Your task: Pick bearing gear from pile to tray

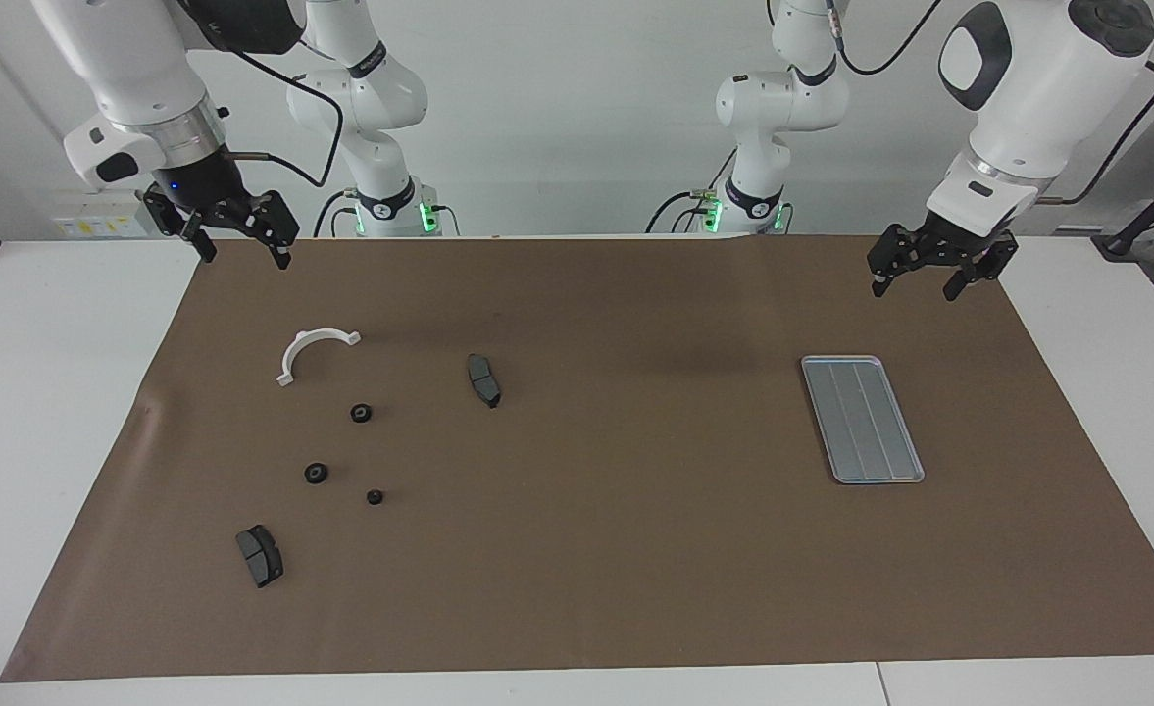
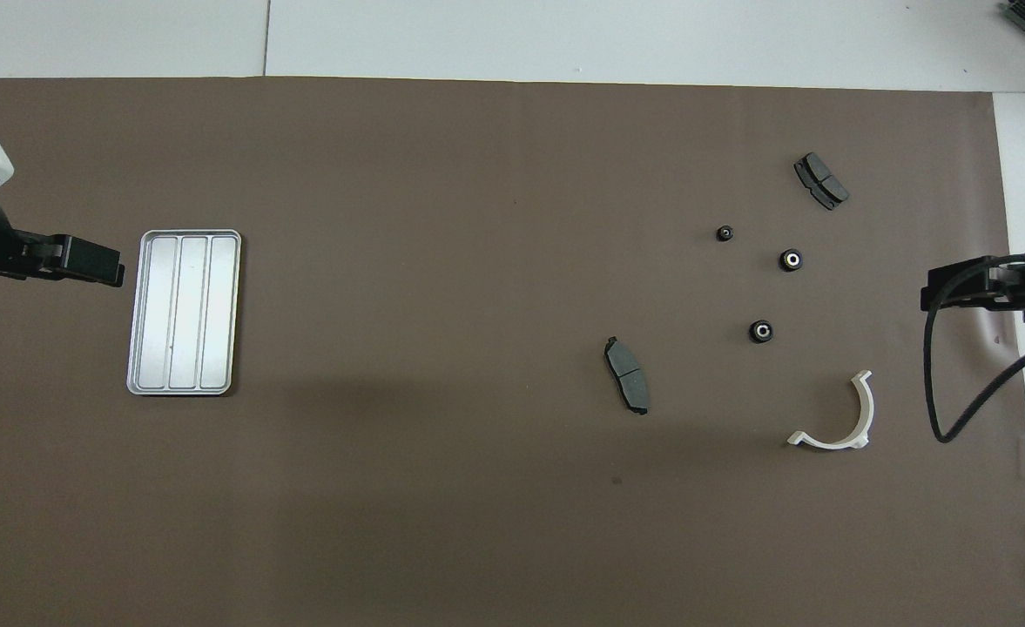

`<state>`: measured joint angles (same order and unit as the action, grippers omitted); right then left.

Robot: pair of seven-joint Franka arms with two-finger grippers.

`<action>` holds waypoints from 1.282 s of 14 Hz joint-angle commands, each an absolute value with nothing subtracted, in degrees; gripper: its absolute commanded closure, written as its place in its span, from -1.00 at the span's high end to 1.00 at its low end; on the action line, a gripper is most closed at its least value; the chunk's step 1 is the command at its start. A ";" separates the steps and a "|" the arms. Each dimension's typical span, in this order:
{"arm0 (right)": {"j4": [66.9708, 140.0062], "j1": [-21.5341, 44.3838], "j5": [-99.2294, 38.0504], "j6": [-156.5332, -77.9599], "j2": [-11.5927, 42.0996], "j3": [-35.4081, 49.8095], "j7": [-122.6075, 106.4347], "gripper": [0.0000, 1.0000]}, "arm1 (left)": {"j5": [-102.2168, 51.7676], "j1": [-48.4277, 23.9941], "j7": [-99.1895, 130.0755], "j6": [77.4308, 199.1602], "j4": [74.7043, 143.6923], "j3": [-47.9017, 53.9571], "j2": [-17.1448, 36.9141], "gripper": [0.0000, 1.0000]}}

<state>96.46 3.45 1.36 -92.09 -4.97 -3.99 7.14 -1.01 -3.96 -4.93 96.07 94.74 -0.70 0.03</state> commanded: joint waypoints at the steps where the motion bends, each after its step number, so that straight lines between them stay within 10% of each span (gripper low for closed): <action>1: 97.65 3.34 0.35 -93.43 -5.81 -3.60 5.89 1.00 | -1.05 -3.78 -4.66 96.50 96.42 -0.62 -1.58 1.00; 18: 90.00 4.57 -1.05 -124.70 25.39 1.05 2.64 1.00 | -1.05 -3.78 -4.66 96.50 96.42 -0.70 -1.58 1.00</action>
